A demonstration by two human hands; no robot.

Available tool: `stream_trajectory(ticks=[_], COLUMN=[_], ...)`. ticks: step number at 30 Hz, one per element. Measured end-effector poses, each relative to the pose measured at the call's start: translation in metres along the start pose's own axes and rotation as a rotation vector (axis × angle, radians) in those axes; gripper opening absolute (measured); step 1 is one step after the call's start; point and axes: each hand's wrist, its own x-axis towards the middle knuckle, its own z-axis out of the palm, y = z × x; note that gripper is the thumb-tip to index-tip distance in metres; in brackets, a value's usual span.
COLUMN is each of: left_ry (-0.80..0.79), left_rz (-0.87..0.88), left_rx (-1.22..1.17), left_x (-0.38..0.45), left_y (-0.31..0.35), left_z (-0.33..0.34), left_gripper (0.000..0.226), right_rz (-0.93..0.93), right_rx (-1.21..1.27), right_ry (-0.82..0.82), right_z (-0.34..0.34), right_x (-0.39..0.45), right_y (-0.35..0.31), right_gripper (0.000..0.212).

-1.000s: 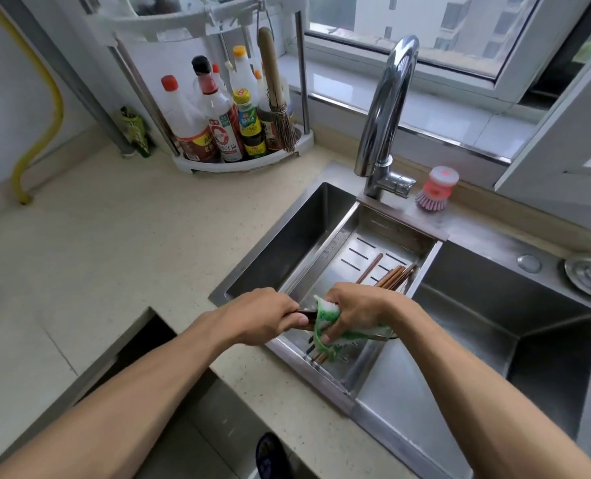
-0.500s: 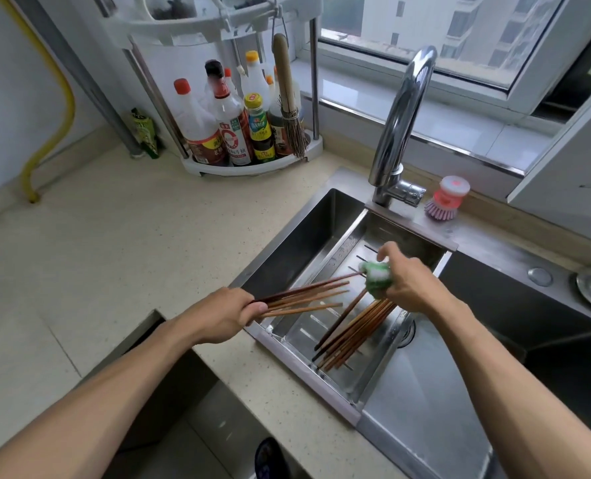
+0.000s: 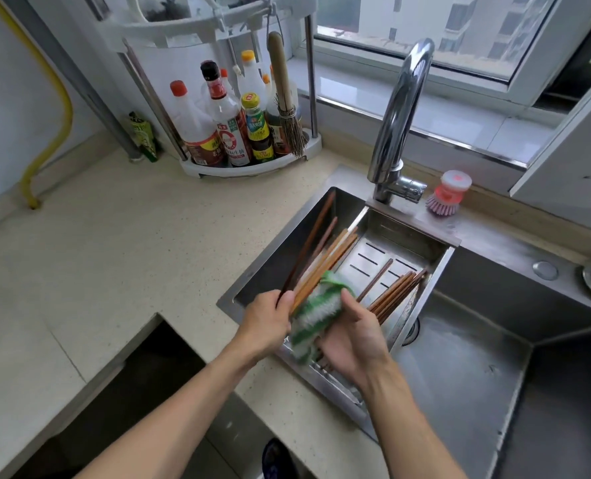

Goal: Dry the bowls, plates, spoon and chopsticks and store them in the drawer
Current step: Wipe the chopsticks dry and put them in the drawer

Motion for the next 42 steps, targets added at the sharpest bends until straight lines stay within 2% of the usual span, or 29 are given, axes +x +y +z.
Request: stream_trajectory(ticks=[2,5,11,15,20,23,25,26,28,30,33,36,39,42], left_ry=[0.036,0.027,0.107,0.069,0.159,0.039,-0.042,-0.116,-0.392,-0.646,-0.747,-0.639,-0.345,-0.057], left_rz=[0.037,0.058,0.005,0.172,0.247,0.272,0.236,0.152,-0.088,-0.247,-0.352,-0.314,-0.151,0.049], left_rx=[0.086,0.096,0.003,0.137,0.046,0.092,0.045,-0.063,-0.413,-0.668,-0.801,-0.694,-0.438,-0.206], left_x=[-0.003,-0.008,-0.003,-0.008,-0.016,-0.017,-0.019,-0.02,-0.022,-0.025,-0.028,-0.028,-0.026,-0.026], left_y=[0.0,0.0,-0.016,-0.011,-0.012,-0.009,-0.005,-0.004,-0.007,-0.015,-0.02,-0.017,-0.017,-0.017], left_z=[0.011,0.012,-0.005,0.001,0.007,0.004,0.004,0.002,-0.004,-0.01,-0.016,-0.017,-0.015,-0.009], left_gripper=[0.04,0.04,0.04,0.038,0.036,0.035,0.035,0.034,0.031,0.028,0.031,0.037,0.031,0.024], right_rz=[-0.019,-0.092,-0.1,-0.05,-0.094,-0.054,-0.063,-0.072,-0.09,-0.118,-0.153,-0.166,-0.152,-0.142], right_rx=[0.018,0.015,0.006,0.04,0.146,0.116,0.082,0.049,-0.044,-0.089,-0.126,-0.136,-0.172,-0.069], right_ry=[-0.045,0.0,0.037,0.009,-0.015,-0.068,-0.088,-0.099,-0.07,-0.038,-0.007,0.017,0.064,0.105], right_z=[0.011,0.018,0.015,0.018,0.023,0.025,0.026,0.027,0.03,0.029,0.03,0.031,0.03,0.029], right_x=[0.001,0.002,-0.009,-0.006,-0.004,-0.001,0.0,0.002,0.002,0.002,0.006,0.009,0.013,0.017], right_y=[0.006,0.007,-0.014,-0.016,-0.015,-0.009,-0.006,-0.005,-0.002,0.001,0.002,0.001,0.003,0.006], right_gripper=[0.04,0.03,0.046,0.06,0.051,0.061,0.051,0.042,0.027,0.031,0.038,0.038,0.039,0.039])
